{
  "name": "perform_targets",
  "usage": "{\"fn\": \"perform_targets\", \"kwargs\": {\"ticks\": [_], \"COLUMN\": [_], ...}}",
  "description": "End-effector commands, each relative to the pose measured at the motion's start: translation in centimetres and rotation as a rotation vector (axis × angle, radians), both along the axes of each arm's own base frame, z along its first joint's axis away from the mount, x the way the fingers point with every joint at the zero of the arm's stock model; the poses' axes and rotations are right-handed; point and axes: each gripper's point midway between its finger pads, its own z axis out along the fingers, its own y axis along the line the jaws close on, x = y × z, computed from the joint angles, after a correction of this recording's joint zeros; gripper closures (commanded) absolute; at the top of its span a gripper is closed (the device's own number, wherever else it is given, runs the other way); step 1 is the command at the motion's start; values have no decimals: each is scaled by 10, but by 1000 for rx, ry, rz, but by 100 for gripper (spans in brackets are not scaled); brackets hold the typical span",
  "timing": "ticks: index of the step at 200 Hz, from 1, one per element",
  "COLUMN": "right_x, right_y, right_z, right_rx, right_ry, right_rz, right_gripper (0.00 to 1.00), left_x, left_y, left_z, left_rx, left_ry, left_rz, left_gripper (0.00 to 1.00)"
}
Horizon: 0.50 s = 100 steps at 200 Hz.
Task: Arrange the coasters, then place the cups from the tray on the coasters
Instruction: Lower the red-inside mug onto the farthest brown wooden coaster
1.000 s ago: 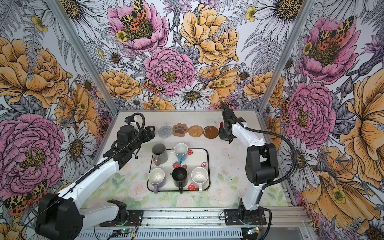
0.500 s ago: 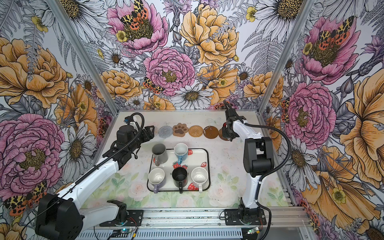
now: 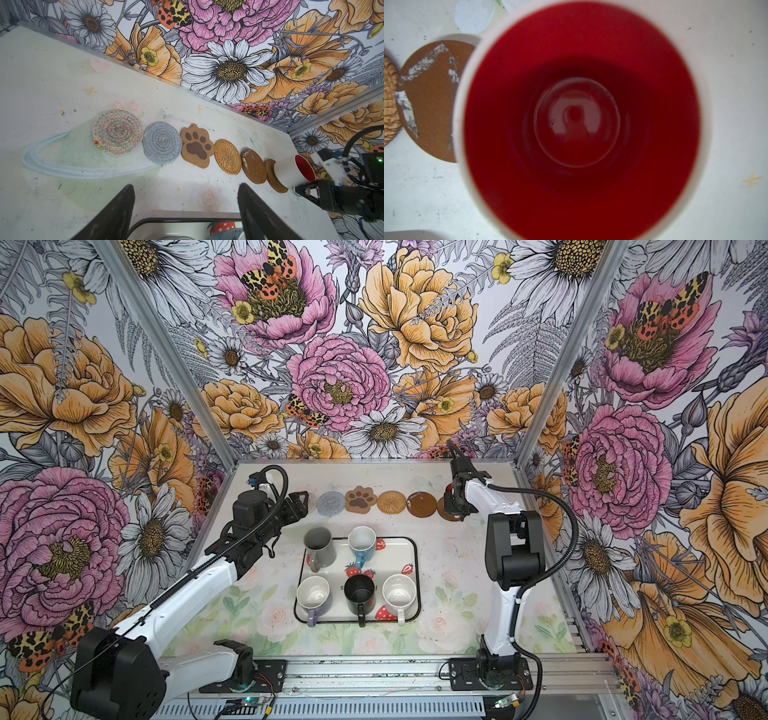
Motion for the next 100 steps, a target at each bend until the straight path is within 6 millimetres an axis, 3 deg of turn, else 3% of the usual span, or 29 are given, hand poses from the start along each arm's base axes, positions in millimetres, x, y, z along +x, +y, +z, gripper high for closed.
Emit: {"fn": "perform_targets", "kwargs": {"ticks": [1,100], "right_x": [27,27], "right_y": [1,5], "right_z": [19,8], "right_rx": [8,32], "right_ry": [-100,-78], "right_rz": [-1,3], "right_gripper": [100,100], "left_x": [-2,-1], "left_y": [2,5], "left_z": [5,4], "left_rx": [-15,-13], "left_ry": [-21,-17], "left_rz": [-1,7], "left_gripper": [21,21]}}
